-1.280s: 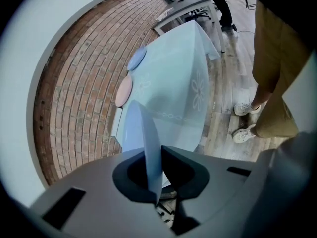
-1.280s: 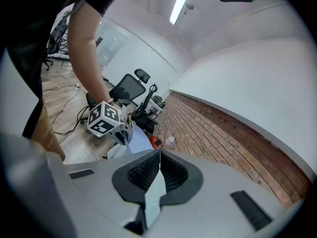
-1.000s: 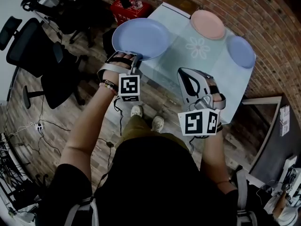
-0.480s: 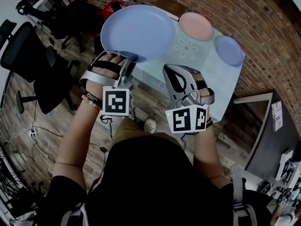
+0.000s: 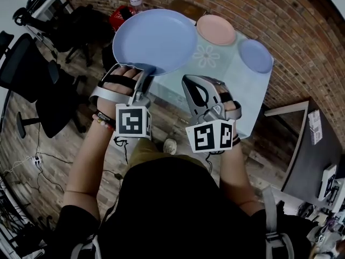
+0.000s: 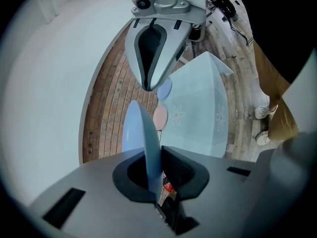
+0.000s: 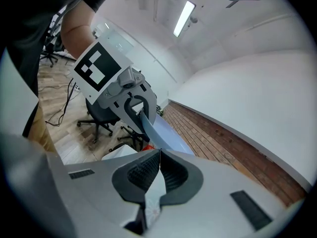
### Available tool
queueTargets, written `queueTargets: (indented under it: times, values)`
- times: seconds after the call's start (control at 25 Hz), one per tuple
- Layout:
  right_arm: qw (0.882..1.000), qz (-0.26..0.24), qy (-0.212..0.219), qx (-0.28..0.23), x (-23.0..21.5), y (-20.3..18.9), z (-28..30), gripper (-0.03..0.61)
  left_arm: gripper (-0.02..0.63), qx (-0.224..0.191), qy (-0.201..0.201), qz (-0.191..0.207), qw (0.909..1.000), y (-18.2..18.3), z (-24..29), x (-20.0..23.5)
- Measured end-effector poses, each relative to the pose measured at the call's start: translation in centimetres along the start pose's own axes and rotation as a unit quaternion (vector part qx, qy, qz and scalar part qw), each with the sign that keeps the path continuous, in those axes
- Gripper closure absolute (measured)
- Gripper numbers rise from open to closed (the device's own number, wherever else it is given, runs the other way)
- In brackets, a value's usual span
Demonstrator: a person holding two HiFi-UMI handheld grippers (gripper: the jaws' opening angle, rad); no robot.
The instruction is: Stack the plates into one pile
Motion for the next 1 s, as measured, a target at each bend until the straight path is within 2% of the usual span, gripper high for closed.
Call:
queueTargets:
  times: [0.16, 0.52, 0.8, 1.0]
  values:
    - [1.0, 0.008, -0.016, 0.009, -0.9, -0.9, -0.8, 0.543, 0.566, -0.013, -0.002, 0.005, 0.9999, 1.4, 1.1, 0.6]
    - [0.997, 0.021, -0.058, 0.044, -2.9, -3.4, -2.0, 0.543, 0.566, -0.072, -0.003, 0.026, 0.9971, 4.6, 4.5, 1.7]
    - [0.992, 0.035, -0.078, 0.093, -5.2, -8.3, -1.7, 0.543, 0.566, -0.108, -0.017, 0.04, 0.9933, 5.6, 10.5, 2.4]
    - [0.986, 0.052, -0.096, 0.123, -8.8, -11.4, 0.0, 0.543, 0.566, -0.135, -0.042, 0.051, 0.9886, 5.5, 15.6, 4.1]
Point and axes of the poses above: the fingertips, and each gripper's own axes: z forward along the fingers, x to its left, y out of its top, the point moved 3 cm from there along -z, backward along the fingers, and after that the axes turned 10 degrees about -x, right-handed, at the moved point
